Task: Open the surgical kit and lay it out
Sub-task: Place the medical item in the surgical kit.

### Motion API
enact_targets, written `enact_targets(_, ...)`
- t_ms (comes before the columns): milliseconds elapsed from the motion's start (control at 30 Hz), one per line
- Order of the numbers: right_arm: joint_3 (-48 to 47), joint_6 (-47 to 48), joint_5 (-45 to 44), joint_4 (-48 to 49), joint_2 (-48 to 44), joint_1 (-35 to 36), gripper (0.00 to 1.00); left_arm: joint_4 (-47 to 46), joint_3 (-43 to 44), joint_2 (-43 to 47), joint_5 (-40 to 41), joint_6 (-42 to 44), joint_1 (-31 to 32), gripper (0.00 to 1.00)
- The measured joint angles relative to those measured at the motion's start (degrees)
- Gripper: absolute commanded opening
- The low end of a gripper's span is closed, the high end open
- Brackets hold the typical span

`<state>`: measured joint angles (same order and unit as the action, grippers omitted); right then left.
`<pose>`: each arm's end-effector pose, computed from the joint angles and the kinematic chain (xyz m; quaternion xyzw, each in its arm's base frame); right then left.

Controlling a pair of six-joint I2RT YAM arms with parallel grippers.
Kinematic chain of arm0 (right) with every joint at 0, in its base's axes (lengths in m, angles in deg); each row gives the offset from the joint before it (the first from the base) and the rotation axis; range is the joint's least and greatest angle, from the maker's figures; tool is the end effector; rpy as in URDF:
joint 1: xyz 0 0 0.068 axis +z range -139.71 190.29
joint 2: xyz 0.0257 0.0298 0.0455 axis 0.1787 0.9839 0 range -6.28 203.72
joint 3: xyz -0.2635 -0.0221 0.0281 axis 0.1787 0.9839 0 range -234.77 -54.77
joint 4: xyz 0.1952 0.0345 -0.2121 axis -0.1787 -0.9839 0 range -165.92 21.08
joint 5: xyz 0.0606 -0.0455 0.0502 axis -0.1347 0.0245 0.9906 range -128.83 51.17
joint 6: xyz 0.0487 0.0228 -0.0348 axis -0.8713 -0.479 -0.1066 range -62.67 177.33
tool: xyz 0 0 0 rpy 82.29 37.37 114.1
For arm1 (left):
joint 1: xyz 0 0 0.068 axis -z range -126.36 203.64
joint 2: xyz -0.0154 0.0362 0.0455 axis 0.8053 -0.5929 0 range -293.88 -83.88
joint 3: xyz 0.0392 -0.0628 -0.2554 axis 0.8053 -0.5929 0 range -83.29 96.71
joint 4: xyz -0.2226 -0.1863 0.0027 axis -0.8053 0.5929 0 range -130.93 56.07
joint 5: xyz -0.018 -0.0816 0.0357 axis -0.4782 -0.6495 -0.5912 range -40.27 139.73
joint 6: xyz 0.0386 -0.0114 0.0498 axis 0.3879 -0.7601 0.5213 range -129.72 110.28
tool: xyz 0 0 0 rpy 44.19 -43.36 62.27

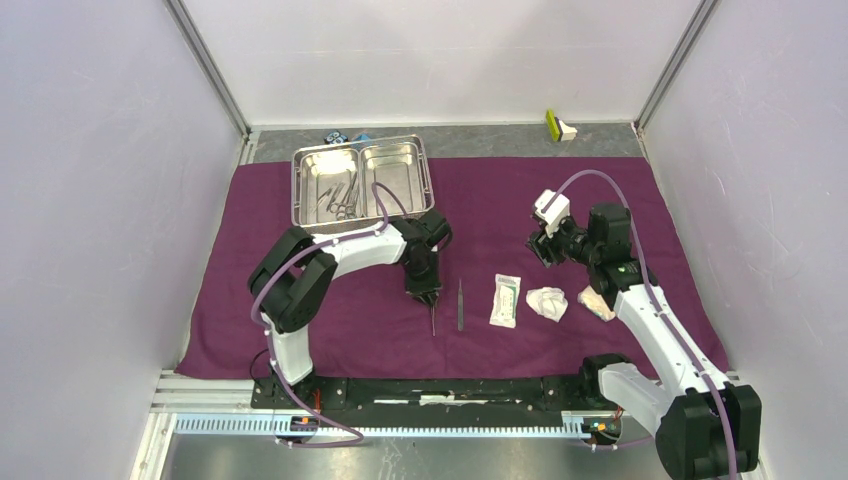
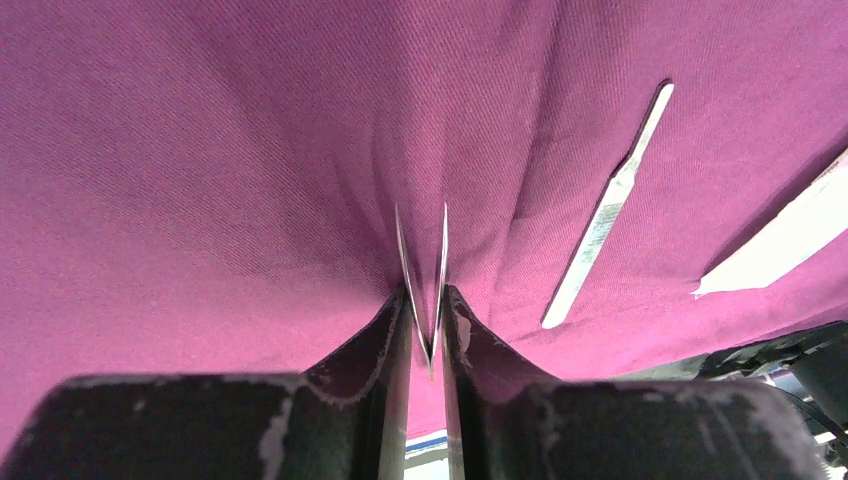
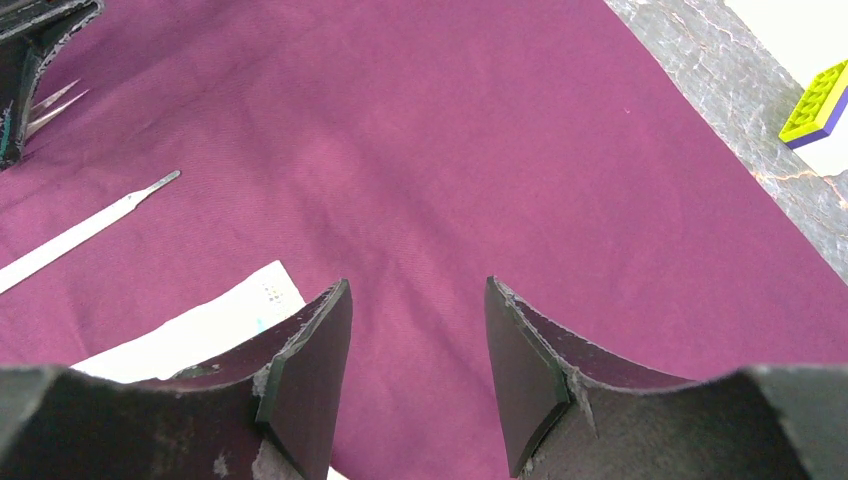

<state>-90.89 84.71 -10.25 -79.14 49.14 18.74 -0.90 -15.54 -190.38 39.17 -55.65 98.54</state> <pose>0.2501 0.0611 0.2326 -0.3758 0.7584 0.1301 0.5165 0.2551 -0.2671 0.1137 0.0001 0.9910 -0.1336 0.0031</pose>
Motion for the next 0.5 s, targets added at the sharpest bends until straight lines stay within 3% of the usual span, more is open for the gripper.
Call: enact_targets(500,0.4,0.0,0.0,0.2,0.1,0.0,0.58,0.6,0.6,0.6,1.3,1.4,0.0,0.22)
